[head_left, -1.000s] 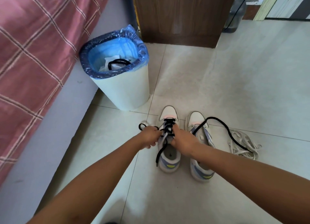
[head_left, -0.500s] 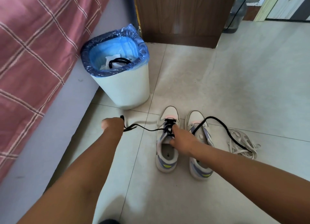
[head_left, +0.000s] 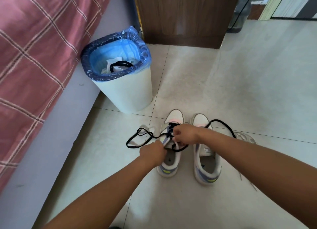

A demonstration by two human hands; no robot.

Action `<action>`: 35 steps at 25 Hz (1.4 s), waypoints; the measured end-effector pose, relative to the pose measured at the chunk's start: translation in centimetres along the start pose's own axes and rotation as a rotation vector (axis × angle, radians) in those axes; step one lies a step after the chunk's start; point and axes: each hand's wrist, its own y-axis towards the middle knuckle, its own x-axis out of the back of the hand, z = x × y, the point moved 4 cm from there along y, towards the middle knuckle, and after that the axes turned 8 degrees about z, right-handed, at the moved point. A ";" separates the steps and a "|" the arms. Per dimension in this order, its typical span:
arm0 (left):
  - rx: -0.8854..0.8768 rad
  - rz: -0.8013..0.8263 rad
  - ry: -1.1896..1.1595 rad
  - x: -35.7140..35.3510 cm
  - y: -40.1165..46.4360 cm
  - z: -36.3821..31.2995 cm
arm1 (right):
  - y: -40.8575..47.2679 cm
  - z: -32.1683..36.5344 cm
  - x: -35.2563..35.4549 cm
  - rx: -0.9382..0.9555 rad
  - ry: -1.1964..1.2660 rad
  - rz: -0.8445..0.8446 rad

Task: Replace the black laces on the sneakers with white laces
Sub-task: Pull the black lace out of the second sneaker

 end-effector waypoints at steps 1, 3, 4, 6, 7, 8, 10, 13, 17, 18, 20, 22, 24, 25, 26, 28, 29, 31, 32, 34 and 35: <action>0.008 -0.005 -0.001 -0.1 -0.1 0.3 | 0.1 0.4 0.2 0.028 -0.101 0.005; 0.034 -0.004 0.002 -0.1 -0.1 1.0 | 0.2 0.9 0.5 0.030 -0.345 -0.023; 0.047 0.014 0.009 -0.2 -0.2 1.3 | 0.2 1.4 0.4 0.088 -0.544 -0.092; 0.083 0.058 0.014 -0.1 -0.4 1.9 | 0.5 1.6 -0.2 0.177 -0.855 -0.256; 0.099 0.073 0.000 -0.3 -0.4 2.0 | 0.1 2.2 -0.1 0.225 -0.912 -0.339; 0.114 0.083 -0.024 -0.4 -0.4 2.1 | 0.1 2.5 0.2 0.232 -0.971 -0.409; 0.143 0.087 -0.075 -0.4 -0.4 2.3 | 0.8 2.7 0.3 0.152 -0.848 -0.388; 0.145 0.098 -0.136 -0.5 -0.3 2.3 | 1.5 1.6 -0.8 0.058 -0.490 -0.228; 0.134 0.101 -0.160 -0.6 -0.4 2.3 | -0.8 0.7 -0.4 0.055 -0.392 -0.066; 0.132 0.100 -0.161 -0.5 -0.5 2.3 | -2.0 1.5 -0.5 0.093 -0.346 -0.071; 0.116 0.089 -0.156 -0.3 -0.6 2.3 | -5.0 4.3 -1.1 0.226 -0.208 -0.068; 0.075 0.087 -0.157 0.0 -0.8 2.3 | -7.2 6.5 -2.8 0.299 -0.013 0.061; 0.037 0.092 -0.175 0.0 -0.8 2.3 | -7.8 7.1 -3.4 0.285 -0.048 0.069; 0.029 0.091 -0.196 -0.1 -0.8 2.4 | -7.3 6.7 -2.8 0.237 -0.092 0.005; 0.035 0.083 -0.214 -0.2 -0.8 2.4 | -6.1 5.7 -2.0 0.161 -0.101 -0.085; 0.064 0.072 -0.194 -0.2 -0.7 2.5 | -3.5 3.1 -0.8 -0.007 0.017 -0.187; 0.073 0.077 -0.160 -0.2 -0.8 2.4 | -2.3 2.1 -0.8 -0.071 0.082 -0.190; 0.080 0.086 -0.107 -0.1 -1.1 2.3 | -0.4 1.0 -1.8 -0.141 0.164 -0.121; 0.080 0.084 -0.096 -0.1 -1.1 2.2 | 0.2 0.9 -2.3 -0.150 0.200 -0.091; 0.079 0.080 -0.090 0.0 -1.2 2.1 | 1.2 1.1 -2.5 -0.109 0.259 -0.114; 0.079 0.081 -0.089 0.0 -1.1 2.2 | 1.4 1.5 -2.3 -0.078 0.229 -0.129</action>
